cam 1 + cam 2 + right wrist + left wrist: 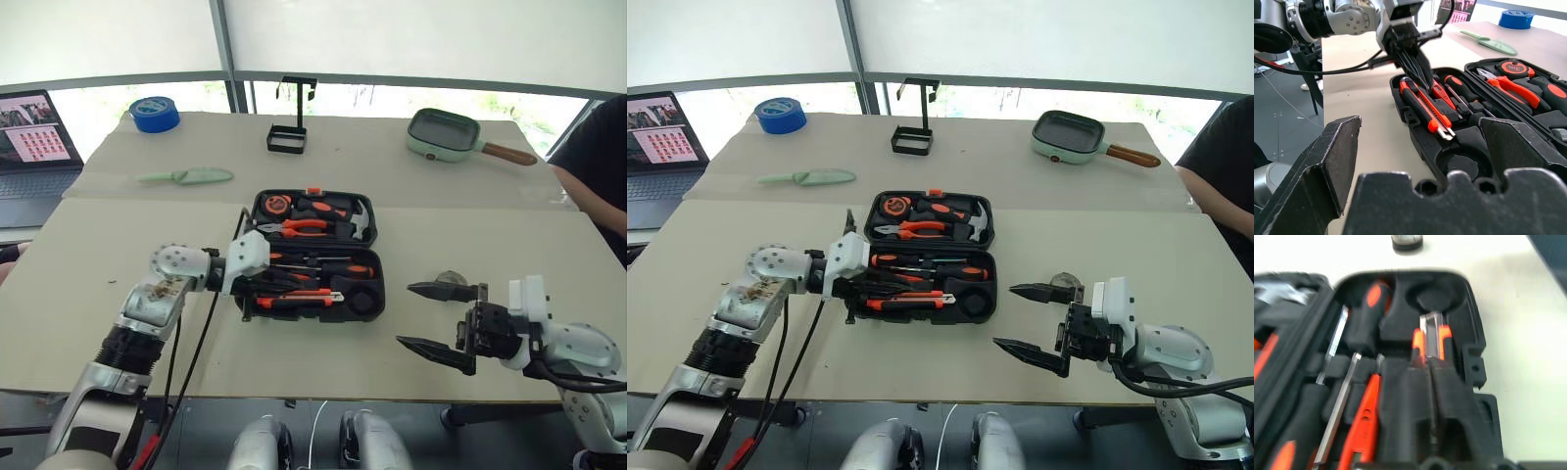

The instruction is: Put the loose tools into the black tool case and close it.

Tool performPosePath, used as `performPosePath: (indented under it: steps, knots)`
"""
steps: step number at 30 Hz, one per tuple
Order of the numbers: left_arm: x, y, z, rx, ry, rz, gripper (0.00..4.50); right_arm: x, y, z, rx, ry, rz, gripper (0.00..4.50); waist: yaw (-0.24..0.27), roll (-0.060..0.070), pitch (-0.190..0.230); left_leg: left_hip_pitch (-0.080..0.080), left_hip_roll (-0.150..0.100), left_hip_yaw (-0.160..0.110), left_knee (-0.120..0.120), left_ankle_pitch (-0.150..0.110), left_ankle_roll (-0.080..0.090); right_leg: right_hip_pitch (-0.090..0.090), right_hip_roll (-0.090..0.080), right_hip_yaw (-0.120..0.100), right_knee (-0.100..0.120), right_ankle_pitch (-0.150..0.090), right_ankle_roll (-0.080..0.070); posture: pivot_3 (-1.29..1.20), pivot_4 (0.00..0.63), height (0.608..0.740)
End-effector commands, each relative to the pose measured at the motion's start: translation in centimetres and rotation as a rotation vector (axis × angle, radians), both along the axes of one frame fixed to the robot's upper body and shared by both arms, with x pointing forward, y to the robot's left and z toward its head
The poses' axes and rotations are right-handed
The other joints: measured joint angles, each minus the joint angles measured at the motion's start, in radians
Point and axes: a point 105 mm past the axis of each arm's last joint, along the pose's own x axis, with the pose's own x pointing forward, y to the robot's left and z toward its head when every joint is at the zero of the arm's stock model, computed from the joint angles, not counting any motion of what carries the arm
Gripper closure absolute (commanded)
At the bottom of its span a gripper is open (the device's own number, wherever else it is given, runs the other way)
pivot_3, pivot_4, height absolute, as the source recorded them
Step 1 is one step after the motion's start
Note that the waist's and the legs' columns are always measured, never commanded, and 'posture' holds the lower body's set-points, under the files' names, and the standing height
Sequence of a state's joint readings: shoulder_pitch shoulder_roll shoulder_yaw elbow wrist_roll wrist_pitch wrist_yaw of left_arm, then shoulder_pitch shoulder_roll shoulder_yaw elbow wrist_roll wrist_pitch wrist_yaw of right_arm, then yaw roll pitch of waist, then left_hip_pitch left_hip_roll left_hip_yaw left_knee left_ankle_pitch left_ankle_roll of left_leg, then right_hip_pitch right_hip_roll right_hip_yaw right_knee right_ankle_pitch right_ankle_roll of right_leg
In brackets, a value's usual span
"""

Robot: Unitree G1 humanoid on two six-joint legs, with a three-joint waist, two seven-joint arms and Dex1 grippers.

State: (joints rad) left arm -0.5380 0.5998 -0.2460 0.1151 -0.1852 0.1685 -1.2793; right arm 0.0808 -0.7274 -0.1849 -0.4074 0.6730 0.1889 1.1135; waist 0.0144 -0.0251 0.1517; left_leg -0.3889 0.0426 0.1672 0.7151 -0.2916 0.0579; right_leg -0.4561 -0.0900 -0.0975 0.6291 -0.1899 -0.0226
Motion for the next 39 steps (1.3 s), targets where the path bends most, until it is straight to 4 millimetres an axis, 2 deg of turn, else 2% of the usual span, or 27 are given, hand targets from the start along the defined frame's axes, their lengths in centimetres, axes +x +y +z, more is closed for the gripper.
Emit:
performPosePath:
  steps: [1, 8, 15, 19, 27, 28, 30, 32, 35, 39]
  knots:
    - [-0.8, -0.3, -1.3, 0.066, -0.002, -0.037, 4.43, -0.2, 0.2, 0.8, -0.003, -0.028, 0.006, 0.0, 0.0, 0.0, 0.0, 0.0, 0.0, 0.0, 0.0, 0.0, 0.0, 0.0, 0.0, 0.0, 0.0, 0.0, 0.0, 0.0, 0.15, 0.74]
    - [0.1, 1.3, -3.6, 0.18, 0.061, 0.083, 4.43, -0.4, -0.1, 0.2, 0.007, -0.008, -0.019, 0.0, 0.001, 0.0, -0.001, 0.003, 0.0, 0.0, 0.0, -0.003, 0.005, 0.002, -0.001, 0.0, 0.0, 0.0, 0.0, 0.0, 0.15, 0.74]
    - [-1.0, 3.2, -4.0, 0.263, 0.087, 0.048, 4.43, -0.1, 0.0, 0.1, 0.006, -0.001, -0.014, 0.0, -0.008, 0.004, -0.004, 0.007, 0.001, 0.0, -0.003, -0.004, 0.006, 0.003, 0.0, 0.002, 0.0, -0.001, -0.001, 0.0, 0.15, 0.74]
    - [-1.2, 3.4, -4.0, 0.269, 0.093, 0.047, 4.43, 0.0, 0.1, 0.1, 0.007, -0.003, -0.017, 0.0, -0.004, 0.007, -0.007, 0.007, 0.001, 0.0, -0.003, -0.004, 0.006, 0.003, 0.0, 0.002, 0.0, -0.001, -0.001, 0.0, 0.15, 0.74]
    - [-1.0, 2.6, -3.1, 0.207, 0.036, 0.026, 4.43, 0.0, 0.2, -0.2, 0.011, -0.004, -0.024, 0.0, -0.003, 0.007, -0.007, 0.007, 0.001, 0.001, -0.003, -0.004, 0.006, 0.003, 0.0, 0.002, 0.0, -0.001, -0.001, 0.0, 0.15, 0.74]
    - [-0.9, 2.3, -2.6, 0.171, 0.028, 0.021, 4.43, 0.0, 0.2, -0.2, 0.01, -0.005, -0.025, 0.0, -0.003, 0.007, -0.007, 0.006, 0.001, 0.001, -0.003, -0.004, 0.006, 0.003, 0.0, 0.002, 0.0, -0.001, -0.001, 0.0, 0.15, 0.74]
    - [-0.2, 0.9, -0.3, 0.036, -0.014, 0.019, 4.43, 0.0, 0.1, -0.2, 0.008, -0.005, -0.026, 0.0, -0.002, 0.007, -0.007, 0.006, 0.001, 0.001, -0.003, -0.004, 0.006, 0.003, 0.0, 0.002, 0.0, -0.001, -0.001, 0.0, 0.15, 0.74]
    - [-0.2, 0.7, 0.1, 0.03, -0.005, 0.011, 4.43, 0.0, 0.1, -0.2, 0.006, -0.007, -0.028, 0.0, 0.002, 0.006, -0.007, 0.004, 0.001, 0.0, -0.002, -0.004, 0.006, 0.002, -0.001, 0.001, 0.0, -0.001, -0.001, 0.0, 0.15, 0.74]
    - [-1.1, 2.7, -2.6, 0.222, 0.064, 0.013, 4.43, 0.0, 0.1, -0.2, 0.006, -0.004, -0.026, 0.0, 0.0, 0.006, -0.007, 0.002, 0.001, 0.001, -0.001, -0.003, 0.005, 0.001, 0.0, 0.0, 0.0, -0.001, -0.001, 0.0, 0.15, 0.74]
    - [-1.1, 5.7, -4.6, 0.408, 0.116, 0.11, 4.43, 0.0, 0.2, -0.1, 0.006, -0.003, -0.025, 0.0, -0.006, 0.007, -0.007, 0.005, 0.001, 0.001, -0.003, -0.003, 0.005, 0.002, 0.0, 0.002, 0.0, -0.001, 0.0, 0.0, 0.15, 0.74]
